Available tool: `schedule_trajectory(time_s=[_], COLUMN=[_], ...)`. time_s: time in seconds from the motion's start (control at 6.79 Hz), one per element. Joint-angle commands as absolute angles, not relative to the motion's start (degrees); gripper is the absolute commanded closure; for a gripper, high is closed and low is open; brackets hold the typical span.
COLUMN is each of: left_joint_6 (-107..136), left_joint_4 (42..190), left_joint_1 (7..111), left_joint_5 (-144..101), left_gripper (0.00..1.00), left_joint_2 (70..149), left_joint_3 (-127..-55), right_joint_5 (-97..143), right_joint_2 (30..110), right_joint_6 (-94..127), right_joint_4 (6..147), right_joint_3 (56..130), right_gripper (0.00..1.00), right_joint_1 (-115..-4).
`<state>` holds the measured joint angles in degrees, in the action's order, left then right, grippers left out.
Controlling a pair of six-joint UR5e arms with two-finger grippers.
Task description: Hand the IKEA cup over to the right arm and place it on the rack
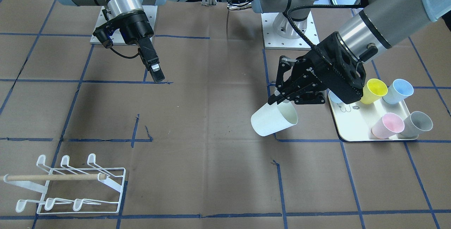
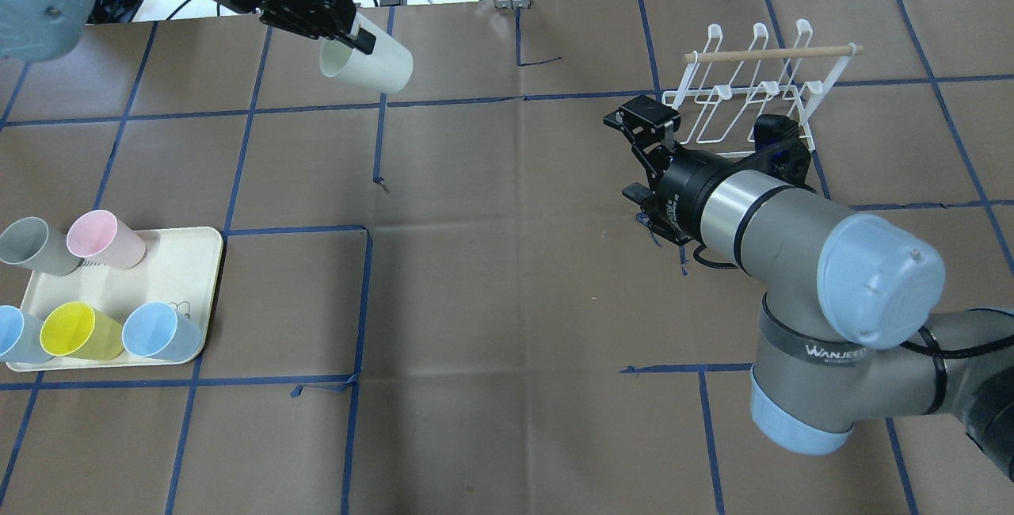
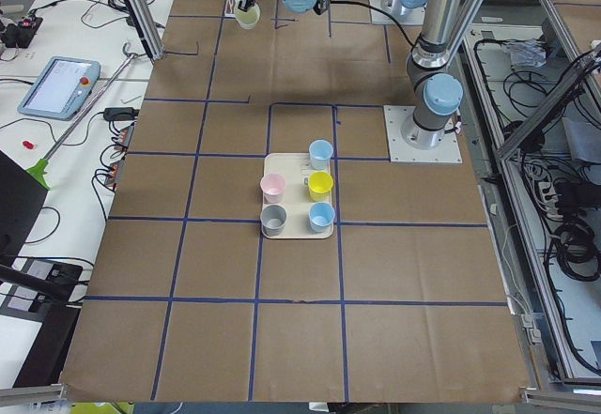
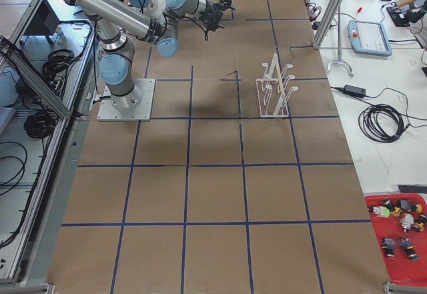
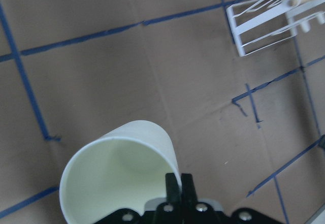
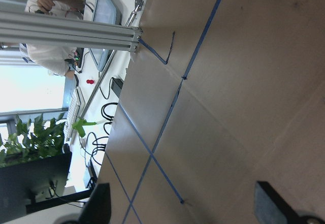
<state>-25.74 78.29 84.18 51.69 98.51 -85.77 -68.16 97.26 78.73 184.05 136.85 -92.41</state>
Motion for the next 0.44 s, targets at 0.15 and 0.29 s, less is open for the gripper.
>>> schedule_trajectory(time_s=[0.15,0.29], left_joint_6=[-24.7,-24.5], left_joint_4=[44.3,32.9], left_joint_1=[84.3,84.5], left_joint_5=[40.4,39.8], left_gripper=[1.00,1.00], left_joint_2=[96.4,96.4], left_joint_3=[-101.6,-107.1], right_joint_5=[-68.1,-68.2], right_joint_2=[97.3,97.9], right_joint_6=[84.4,84.5], right_joint_4=[199.0,199.1], right_joint_3=[137.4,137.4], right_gripper=[0.00,0.00], right_joint_1=[-92.6,-92.9])
